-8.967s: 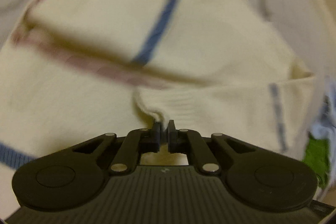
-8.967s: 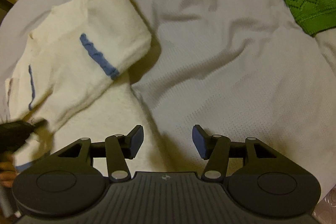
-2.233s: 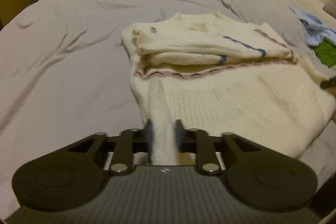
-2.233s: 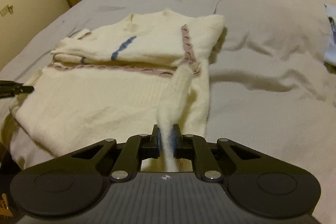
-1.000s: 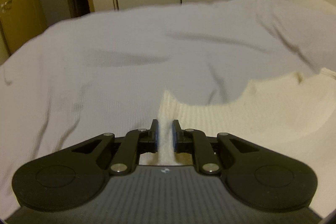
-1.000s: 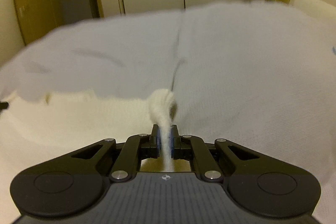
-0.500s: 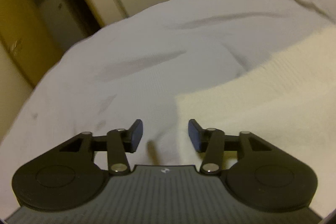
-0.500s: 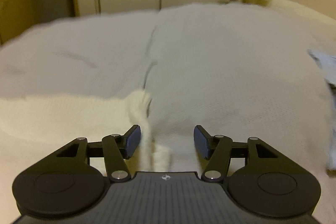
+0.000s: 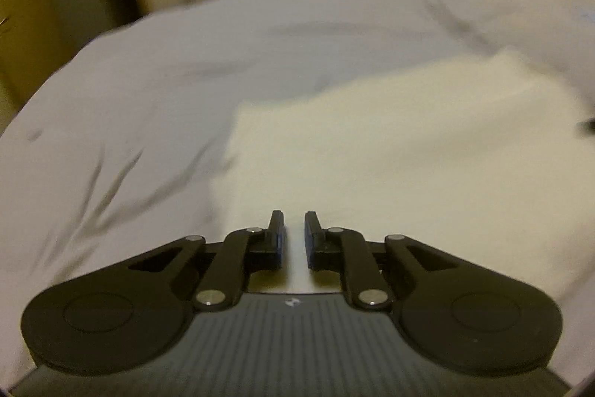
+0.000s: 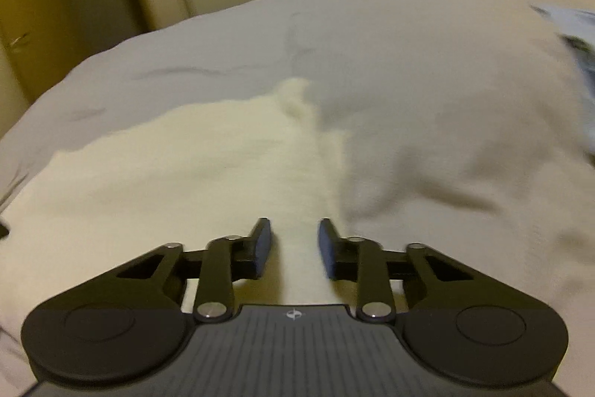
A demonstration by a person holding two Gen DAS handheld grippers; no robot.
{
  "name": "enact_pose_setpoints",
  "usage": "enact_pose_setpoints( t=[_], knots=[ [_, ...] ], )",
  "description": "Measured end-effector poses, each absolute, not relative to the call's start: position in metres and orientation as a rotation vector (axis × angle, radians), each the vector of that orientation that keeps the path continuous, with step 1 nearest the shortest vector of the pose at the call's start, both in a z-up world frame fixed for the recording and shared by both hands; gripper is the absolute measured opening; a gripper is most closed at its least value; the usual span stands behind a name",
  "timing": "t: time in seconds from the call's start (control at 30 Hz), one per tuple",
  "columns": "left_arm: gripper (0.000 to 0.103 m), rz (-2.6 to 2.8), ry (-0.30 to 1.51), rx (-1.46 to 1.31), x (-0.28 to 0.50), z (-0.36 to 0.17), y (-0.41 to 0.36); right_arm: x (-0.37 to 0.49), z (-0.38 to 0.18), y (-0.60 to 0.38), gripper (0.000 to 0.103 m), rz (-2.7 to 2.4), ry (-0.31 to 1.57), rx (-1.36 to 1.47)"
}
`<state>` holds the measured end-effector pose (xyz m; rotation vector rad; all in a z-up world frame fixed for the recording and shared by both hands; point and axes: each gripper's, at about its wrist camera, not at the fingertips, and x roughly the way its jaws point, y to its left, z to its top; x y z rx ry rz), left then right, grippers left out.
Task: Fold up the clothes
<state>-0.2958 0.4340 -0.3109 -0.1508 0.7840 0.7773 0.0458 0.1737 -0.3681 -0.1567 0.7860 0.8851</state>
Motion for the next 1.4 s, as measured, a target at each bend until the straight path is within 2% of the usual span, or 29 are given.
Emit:
enact_pose_setpoints(
  t=[0.03,0.13,0.17,0.2,0.23,0.27,0.4,0.5,0.57,0.63,0.67,0.73,0.8,0.9,1.0,1.07,1.1,1.27,1.33,1.4],
  knots=[
    [0.01,0.787,0.766,-0.155,-0.308,-0.305,0.431,0.04,-0.362,0.161,0.036,0.864,0.762,-0.185],
    [0.013,0.804,0.71,-0.091,-0.344,-0.284,0.413,-0.001,-0.347,0.125,0.038,0.914,0.58,-0.4],
    [0.016,0.788,0.696,0.003,-0.354,-0.276,0.395,-0.017,-0.347,0.116,0.041,0.95,0.515,-0.495],
    [0.019,0.756,0.692,0.09,-0.362,-0.273,0.378,-0.033,-0.346,0.108,0.051,0.984,0.449,-0.59],
    [0.029,0.712,0.696,0.168,-0.366,-0.272,0.361,-0.046,-0.348,0.103,0.061,1.014,0.39,-0.682],
    [0.033,0.671,0.705,0.252,-0.37,-0.274,0.342,-0.058,-0.353,0.102,0.063,1.039,0.344,-0.766],
    [0.033,0.561,0.814,0.667,-0.349,-0.318,0.295,-0.087,-0.386,0.112,0.063,1.033,0.188,-1.067],
    [0.033,0.546,0.867,0.834,-0.332,-0.35,0.291,-0.086,-0.406,0.132,0.06,1.015,0.113,-1.179],
    [0.033,0.554,0.872,0.908,-0.321,-0.364,0.295,-0.077,-0.412,0.15,0.054,1.008,0.066,-1.227],
    [0.025,0.553,0.871,0.941,-0.312,-0.373,0.304,-0.069,-0.419,0.167,0.035,1.009,0.04,-1.273],
    [0.024,0.551,0.871,0.942,-0.31,-0.374,0.309,-0.066,-0.422,0.174,0.034,1.015,0.034,-1.291],
    [0.022,0.545,0.869,0.939,-0.305,-0.375,0.321,-0.062,-0.424,0.18,0.024,1.007,0.013,-1.307],
    [0.019,0.527,0.874,0.93,-0.306,-0.372,0.324,-0.062,-0.417,0.175,0.021,0.996,0.004,-1.282],
    [0.018,0.509,0.871,0.912,-0.323,-0.36,0.316,-0.065,-0.405,0.163,0.02,0.994,0.005,-1.252],
    [0.025,0.479,0.86,0.921,-0.34,-0.35,0.302,-0.074,-0.403,0.157,0.022,0.981,0.009,-1.284],
    [0.051,0.449,0.864,0.974,-0.348,-0.355,0.292,-0.078,-0.403,0.153,0.028,0.978,0.006,-1.288],
    [0.053,0.444,0.874,1.02,-0.35,-0.362,0.289,-0.079,-0.403,0.152,0.032,0.981,0.005,-1.282],
    [0.051,0.421,0.904,1.232,-0.34,-0.393,0.294,-0.083,-0.414,0.155,0.049,0.992,-0.006,-1.293],
    [0.05,0.396,0.916,1.297,-0.329,-0.404,0.308,-0.081,-0.417,0.157,0.05,0.995,-0.008,-1.297],
    [0.042,0.371,0.926,1.356,-0.321,-0.414,0.321,-0.076,-0.419,0.161,0.05,0.995,-0.01,-1.299]
  ],
)
